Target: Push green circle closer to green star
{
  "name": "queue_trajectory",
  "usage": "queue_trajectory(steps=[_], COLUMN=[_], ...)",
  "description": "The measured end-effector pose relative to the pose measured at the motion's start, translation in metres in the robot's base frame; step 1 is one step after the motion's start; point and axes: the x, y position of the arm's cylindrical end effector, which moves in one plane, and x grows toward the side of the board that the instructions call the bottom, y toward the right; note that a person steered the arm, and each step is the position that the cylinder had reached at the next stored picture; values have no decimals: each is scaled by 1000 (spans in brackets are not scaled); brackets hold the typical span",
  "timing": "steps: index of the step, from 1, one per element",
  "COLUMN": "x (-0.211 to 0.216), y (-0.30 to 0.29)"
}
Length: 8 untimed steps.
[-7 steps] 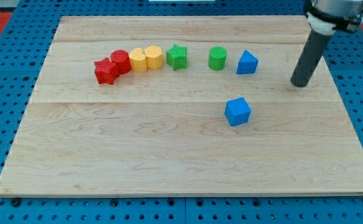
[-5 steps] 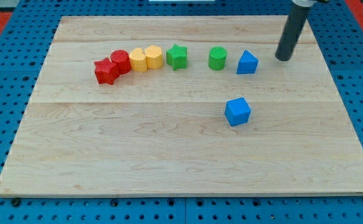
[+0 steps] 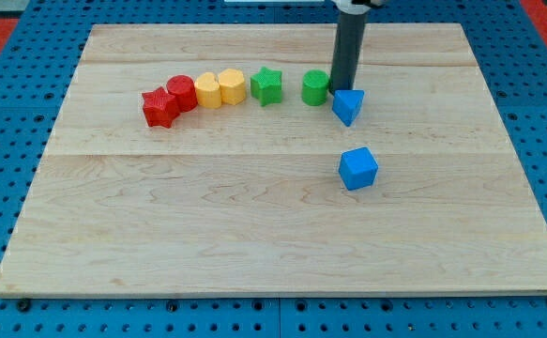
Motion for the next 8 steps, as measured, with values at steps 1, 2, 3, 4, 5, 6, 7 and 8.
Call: queue_trajectory(steps=[1, 2, 3, 4, 5, 6, 7, 8], x=[0, -17, -19, -19, -17, -9, 1, 1], y=[20, 47, 32, 10, -1, 19, 10, -20])
